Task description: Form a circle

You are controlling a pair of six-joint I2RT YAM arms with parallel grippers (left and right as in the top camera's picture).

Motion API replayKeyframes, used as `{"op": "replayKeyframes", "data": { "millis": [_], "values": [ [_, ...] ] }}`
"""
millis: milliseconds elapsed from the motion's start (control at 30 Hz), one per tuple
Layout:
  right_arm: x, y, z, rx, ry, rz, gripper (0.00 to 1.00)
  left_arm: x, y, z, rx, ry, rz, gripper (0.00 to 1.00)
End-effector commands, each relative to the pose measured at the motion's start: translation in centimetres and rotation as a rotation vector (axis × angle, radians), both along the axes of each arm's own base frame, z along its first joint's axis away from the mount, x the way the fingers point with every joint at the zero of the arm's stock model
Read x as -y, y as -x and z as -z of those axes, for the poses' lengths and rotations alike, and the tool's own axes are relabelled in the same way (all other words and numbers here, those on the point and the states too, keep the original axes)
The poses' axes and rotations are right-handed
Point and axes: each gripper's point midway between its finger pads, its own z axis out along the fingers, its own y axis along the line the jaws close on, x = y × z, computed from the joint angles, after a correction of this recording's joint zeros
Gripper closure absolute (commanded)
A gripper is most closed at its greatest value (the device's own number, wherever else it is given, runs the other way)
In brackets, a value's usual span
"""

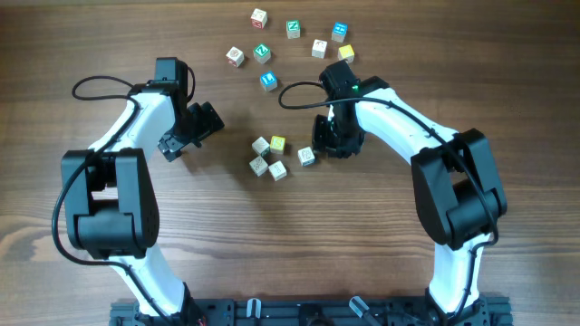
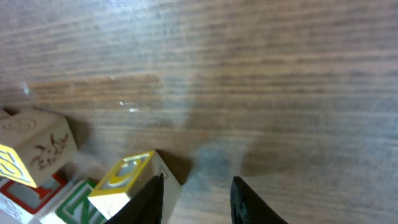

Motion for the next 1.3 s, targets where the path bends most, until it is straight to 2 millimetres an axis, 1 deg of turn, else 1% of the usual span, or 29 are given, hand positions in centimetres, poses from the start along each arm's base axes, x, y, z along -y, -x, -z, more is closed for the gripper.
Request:
{"op": "replayKeyframes", "data": {
  "millis": [0,167,400,600,733,933,1033,1167,1267],
  "values": [
    [-0.2,1.1,0.1,-0.047,-0.007,0.01,0.64,-0.3,0.3,0.6,-0.015,-0.009,-0.01,0.0],
    [-0.1,1.4,0.1,-0.059,-0.002,0.009,0.64,-0.3,0.3,0.6,-0.015,-0.009,-0.01,0.0],
    [-1.2,2.0,0.1,-0.051,-0.005,-0.023,0.64,-0.3,0.3,0.6,-0.015,-0.009,-0.01,0.0],
    [-1.6,1.2,0.0,-0.021,-0.021,-0.023,0.64,-0.3,0.3,0.6,-0.015,-0.009,-0.01,0.0],
    [-2.1,1.4,-0.1,-0.027,-0.046,-0.028,0.64,-0.3,0.3,0.6,-0.015,-0.009,-0.01,0.0],
    [-2.5,0.8,-0.2,0.002,-0.06,-0.032,0.64,-0.3,0.3,0.6,-0.015,-0.009,-0.01,0.0],
    [-2.5,0.7,-0.2,0.003,-0.06,-0.032,0.64,-0.3,0.3,0.6,-0.015,-0.009,-0.01,0.0],
    [-2.3,1.2,-0.2,-0.018,-0.05,-0.034,0.64,-0.3,0.3,0.6,-0.015,-0.009,-0.01,0.0],
    [-2.4,1.0,-0.2,-0.008,-0.056,-0.031,0.63,-0.3,0.3,0.6,-0.015,-0.009,-0.01,0.0]
  ]
}}
